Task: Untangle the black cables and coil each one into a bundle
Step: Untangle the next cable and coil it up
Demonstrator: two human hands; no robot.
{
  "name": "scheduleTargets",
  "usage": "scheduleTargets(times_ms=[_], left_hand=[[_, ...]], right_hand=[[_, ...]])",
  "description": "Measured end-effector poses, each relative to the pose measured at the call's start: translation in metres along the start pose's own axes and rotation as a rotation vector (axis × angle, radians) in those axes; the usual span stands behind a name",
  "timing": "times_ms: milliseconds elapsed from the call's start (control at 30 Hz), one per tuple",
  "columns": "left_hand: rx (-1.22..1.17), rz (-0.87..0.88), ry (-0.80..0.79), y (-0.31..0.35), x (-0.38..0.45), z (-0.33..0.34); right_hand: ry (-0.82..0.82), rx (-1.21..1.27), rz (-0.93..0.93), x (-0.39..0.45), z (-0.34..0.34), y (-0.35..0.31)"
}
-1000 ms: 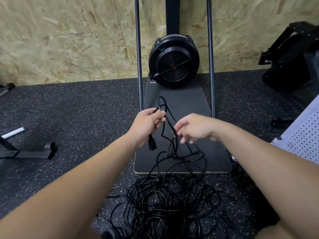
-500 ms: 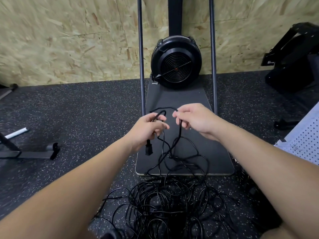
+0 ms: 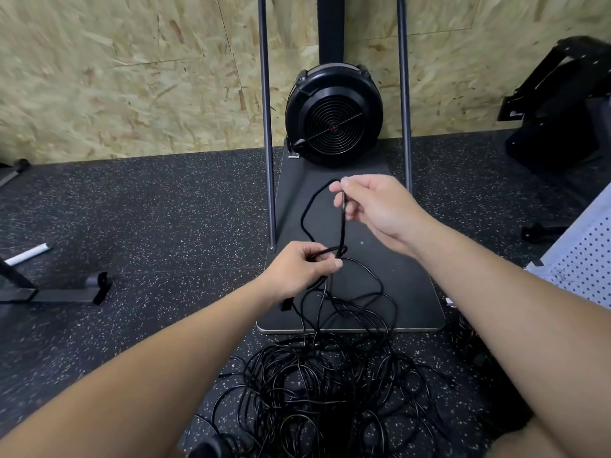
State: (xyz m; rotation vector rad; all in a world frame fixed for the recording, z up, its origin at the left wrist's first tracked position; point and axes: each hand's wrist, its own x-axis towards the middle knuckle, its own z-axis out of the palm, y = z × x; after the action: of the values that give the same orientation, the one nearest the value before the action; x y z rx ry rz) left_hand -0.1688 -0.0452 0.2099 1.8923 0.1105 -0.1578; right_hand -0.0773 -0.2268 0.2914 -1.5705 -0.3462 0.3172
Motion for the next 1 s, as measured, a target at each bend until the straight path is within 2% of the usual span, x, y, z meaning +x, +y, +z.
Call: scheduleTargets(times_ms=[100,200,400,533,767,900,1000], left_hand=[[0.034,0.025,0.116,0.009,0.006,-0.006],[-0.133,0.001,0.194,0.021,0.012,-0.018],[-0.321,0.0,0.15,0.041,0.013,-0.024],[-0.32,0.006,0.18,0.044,0.012,-0.028],[-0.349,0.0,0.214,0.037,0.014,-0.039],[-0.331,-0.001,0.18,0.034,0.013,-0.043],[-0.211,-0.023,0.129,0.028,0.009,-0.04]], right_hand=[[0.035,-0.168,0.025,0.002,-0.004,0.006],[0.01,-0.403,0.101,-0.002,-0.006,0.017],[-0.475,-0.551,0.327,-0.031,0.031,0.058],[-0.586,-0.481,0.393,-0.042,0.047,0.078],[-0.453,-0.449,0.314,-0.046,0.057,0.071],[-0.229,-0.393,0.176,-0.039,0.055,0.041],[-0.012,-0.295,0.045,-0.027,0.042,0.019]])
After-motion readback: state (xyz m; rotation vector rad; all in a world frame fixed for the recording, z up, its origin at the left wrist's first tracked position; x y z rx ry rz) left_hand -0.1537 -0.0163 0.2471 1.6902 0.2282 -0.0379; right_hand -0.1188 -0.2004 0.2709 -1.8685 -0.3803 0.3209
